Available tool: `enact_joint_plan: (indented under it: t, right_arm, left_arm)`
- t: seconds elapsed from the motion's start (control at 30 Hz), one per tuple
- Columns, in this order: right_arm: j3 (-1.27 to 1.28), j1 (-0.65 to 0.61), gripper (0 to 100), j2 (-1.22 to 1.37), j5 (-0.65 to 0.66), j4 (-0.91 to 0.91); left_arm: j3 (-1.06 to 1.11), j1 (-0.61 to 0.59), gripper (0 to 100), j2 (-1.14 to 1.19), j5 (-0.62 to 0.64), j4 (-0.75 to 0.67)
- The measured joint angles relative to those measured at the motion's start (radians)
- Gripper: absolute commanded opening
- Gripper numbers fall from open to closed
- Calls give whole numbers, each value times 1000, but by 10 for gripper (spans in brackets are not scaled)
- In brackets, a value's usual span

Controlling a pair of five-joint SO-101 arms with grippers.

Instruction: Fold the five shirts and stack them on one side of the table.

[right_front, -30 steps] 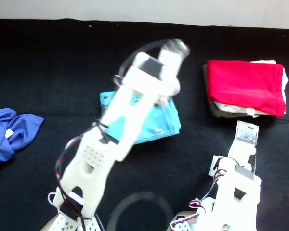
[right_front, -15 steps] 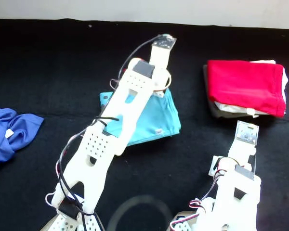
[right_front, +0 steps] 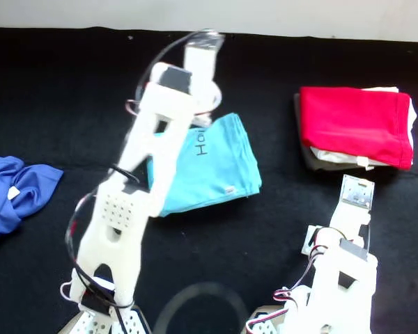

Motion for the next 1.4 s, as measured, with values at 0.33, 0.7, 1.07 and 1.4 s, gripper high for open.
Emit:
enact_joint_plan:
  t: [0.33,0.7,1.07,1.4]
  right_arm:
    - [-245,-180,5,12,0,256]
    - [-709,-618,5,49,-77,405]
    - [-709,-713,5,523,-77,175]
    - [-710,-595,5,563,-28,242]
  left_arm:
    - [74,-118,9,0,-75,120]
    - [106,-155,9,129,-75,6]
    - [106,-232,9,175,-72,-55]
    - [28,-236,9,178,-72,35]
